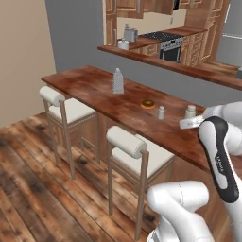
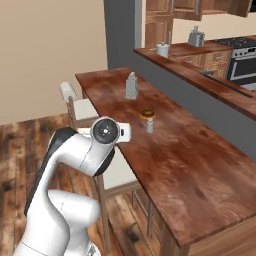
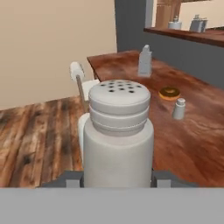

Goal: Move the shaker and shaker from the cabinet to the dining counter.

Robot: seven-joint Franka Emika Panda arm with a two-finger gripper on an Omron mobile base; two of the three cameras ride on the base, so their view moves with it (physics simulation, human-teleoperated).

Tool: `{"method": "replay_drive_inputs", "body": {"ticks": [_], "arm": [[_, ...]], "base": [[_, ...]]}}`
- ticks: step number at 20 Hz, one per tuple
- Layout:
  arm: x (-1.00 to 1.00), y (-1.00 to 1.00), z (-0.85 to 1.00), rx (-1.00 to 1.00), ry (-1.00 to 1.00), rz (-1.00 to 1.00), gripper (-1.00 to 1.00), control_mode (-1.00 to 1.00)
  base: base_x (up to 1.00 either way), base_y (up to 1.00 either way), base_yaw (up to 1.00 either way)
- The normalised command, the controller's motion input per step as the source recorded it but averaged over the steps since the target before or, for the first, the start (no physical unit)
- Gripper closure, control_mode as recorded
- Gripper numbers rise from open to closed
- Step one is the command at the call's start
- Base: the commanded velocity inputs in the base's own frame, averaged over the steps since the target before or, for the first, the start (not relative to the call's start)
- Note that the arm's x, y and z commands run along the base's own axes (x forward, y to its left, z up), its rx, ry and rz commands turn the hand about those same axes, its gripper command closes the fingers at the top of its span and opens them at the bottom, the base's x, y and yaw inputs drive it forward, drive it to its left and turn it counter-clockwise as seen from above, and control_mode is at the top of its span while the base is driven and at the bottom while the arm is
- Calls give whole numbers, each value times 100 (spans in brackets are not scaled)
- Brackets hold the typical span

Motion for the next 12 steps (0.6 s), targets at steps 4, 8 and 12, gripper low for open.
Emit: {"method": "replay_drive_inputs", "body": {"ticks": [4,8,12], "arm": [[30,-18,-17,0,-29,11,100,-100],[40,-30,-7,0,-11,5,100,-100],[45,-19,-12,0,5,0,100,-100]], "base": [[0,0,0],[0,0,0],[0,0,0]]}}
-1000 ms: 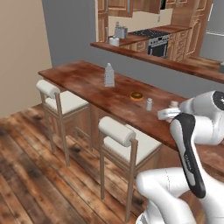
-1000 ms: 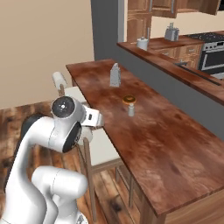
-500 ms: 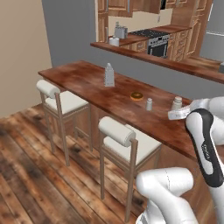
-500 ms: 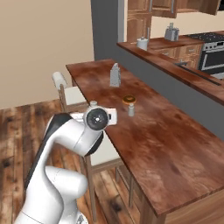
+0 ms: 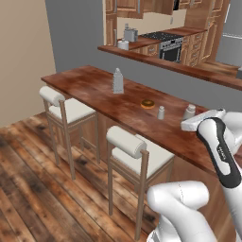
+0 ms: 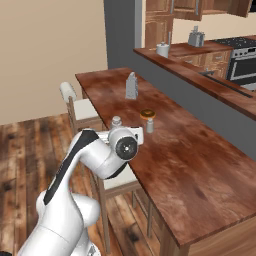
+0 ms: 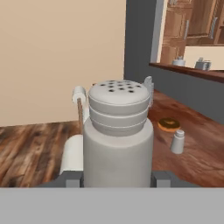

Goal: Move the shaker and shaker from the cabinet to the dining counter.

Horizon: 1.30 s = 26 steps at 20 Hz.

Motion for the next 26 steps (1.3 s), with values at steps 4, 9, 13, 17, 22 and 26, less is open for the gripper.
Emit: {"method": "replay_drive_inputs", "body": {"ticks": [4,9,13,17,22,26], "arm": [[48,-20,-12,0,20,0,100,-100],[41,-24,-6,0,31,0,100,-100],[28,-28,-10,0,16,1,100,-100],[19,-30,-15,0,4,5,100,-100],[14,-22,-22,0,0,5,100,-100],[17,-17,-23,0,-2,11,100,-100]], "base": [[0,0,0],[0,0,0],[0,0,0],[0,0,0],[0,0,0],[0,0,0]]}}
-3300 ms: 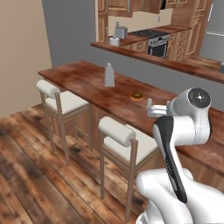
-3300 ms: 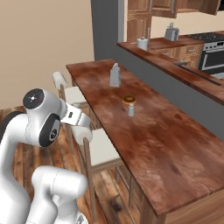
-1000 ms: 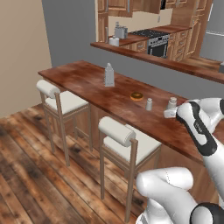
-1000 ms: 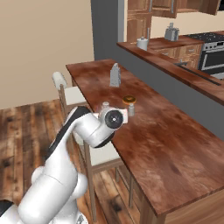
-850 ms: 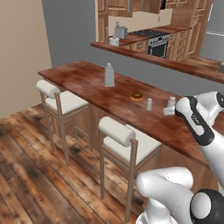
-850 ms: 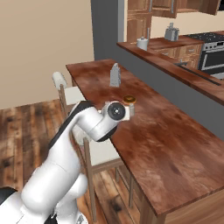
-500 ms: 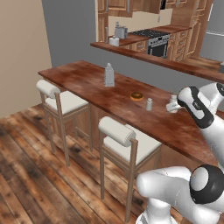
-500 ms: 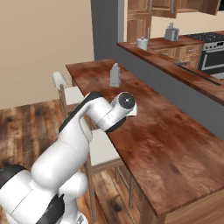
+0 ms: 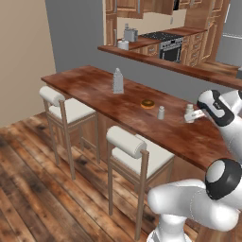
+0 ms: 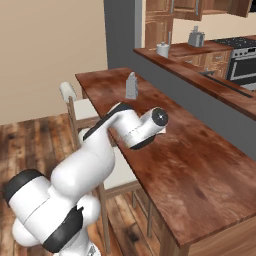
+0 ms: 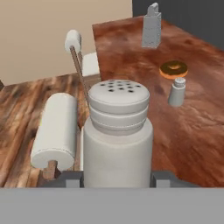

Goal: Move the shaker and shaker from the cabinet to the dining counter.

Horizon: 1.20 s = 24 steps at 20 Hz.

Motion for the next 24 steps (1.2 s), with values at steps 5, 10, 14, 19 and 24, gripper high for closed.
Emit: {"method": "replay_drive_inputs", "body": {"ticks": [5,10,14,19,24], "arm": [[23,-2,-27,0,-8,13,100,-100],[32,-11,-13,1,0,16,100,-100],[27,-5,-13,2,0,16,100,-100],[14,-15,-11,1,0,11,100,-100],[5,-19,-11,0,2,1,100,-100]], "base": [[0,0,0],[0,0,0],[0,0,0],[0,0,0],[0,0,0]]}}
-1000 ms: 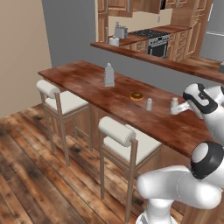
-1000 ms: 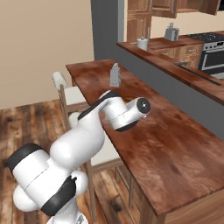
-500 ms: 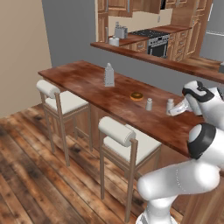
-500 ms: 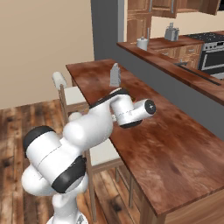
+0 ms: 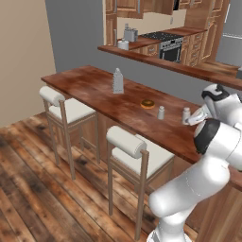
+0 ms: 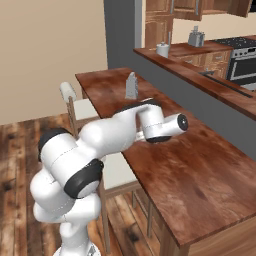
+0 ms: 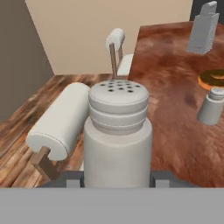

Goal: Move the shaker and shaker from the cabinet to the dining counter.

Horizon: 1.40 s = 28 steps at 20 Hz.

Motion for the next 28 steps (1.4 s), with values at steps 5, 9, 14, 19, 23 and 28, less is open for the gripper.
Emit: {"method": "replay_drive_inputs", "body": {"ticks": [5,9,14,19,23,28], "arm": [[13,-3,-15,4,0,0,100,-100],[14,0,-15,8,0,0,100,-100],[16,0,-16,8,0,0,100,-100],[11,0,-13,3,0,0,100,-100],[16,1,-5,0,0,0,100,-100],[15,1,-1,-5,0,0,100,-100]], "base": [[0,0,0],[0,0,0],[0,0,0],[0,0,0],[0,0,0],[0,0,0]]}}
